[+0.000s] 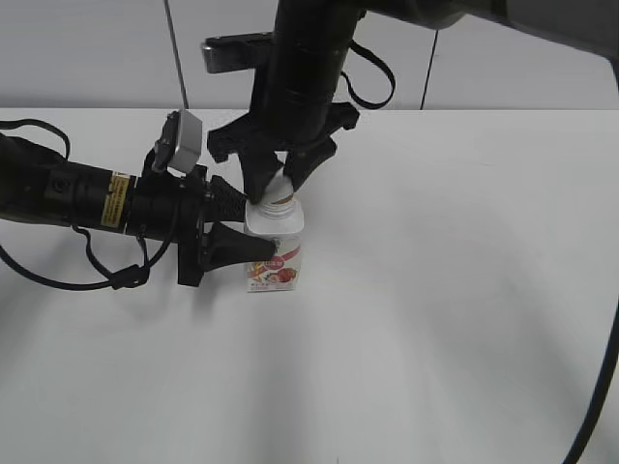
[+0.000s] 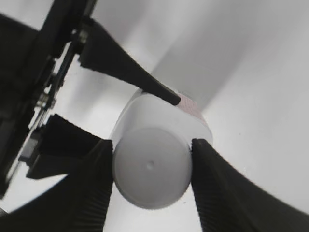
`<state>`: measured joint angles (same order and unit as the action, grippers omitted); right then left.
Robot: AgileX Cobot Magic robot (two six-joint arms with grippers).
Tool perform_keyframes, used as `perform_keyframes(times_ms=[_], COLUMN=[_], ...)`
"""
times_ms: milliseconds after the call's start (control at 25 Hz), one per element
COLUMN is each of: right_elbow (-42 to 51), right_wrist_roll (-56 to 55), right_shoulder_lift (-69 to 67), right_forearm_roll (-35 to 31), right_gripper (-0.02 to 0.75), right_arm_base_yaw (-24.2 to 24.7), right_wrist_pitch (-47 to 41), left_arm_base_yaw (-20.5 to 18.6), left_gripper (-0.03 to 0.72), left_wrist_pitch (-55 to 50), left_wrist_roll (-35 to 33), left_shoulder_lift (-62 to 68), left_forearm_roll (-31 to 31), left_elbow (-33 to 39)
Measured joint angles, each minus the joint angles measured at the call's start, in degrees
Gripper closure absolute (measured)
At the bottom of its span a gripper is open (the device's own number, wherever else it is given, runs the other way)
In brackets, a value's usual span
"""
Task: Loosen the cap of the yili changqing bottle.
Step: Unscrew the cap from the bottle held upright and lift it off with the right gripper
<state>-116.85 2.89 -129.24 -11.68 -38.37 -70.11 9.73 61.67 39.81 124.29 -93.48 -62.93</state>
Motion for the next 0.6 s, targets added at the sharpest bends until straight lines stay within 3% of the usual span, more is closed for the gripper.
perform_keyframes(times_ms=[280,600], right_elbow=[0.0,0.0], right_wrist_roll=[40.5,45.9], right_shoulder_lift=[0.0,1.5], right_forearm_roll=[-1.3,-2.1], right_gripper=[0.349,0.351], right_arm_base_yaw=[0.0,0.0], right_wrist_pitch=[-0.1,0.0], left_arm_base_yaw=[0.0,0.0], left_gripper=[0.293,0.293], left_wrist_pitch=[0.0,0.0], left_wrist_roll=[0.0,0.0], left_shoulder_lift=[0.0,0.0], left_forearm_roll=[-0.1,-0.1], left_elbow=[0.0,0.0])
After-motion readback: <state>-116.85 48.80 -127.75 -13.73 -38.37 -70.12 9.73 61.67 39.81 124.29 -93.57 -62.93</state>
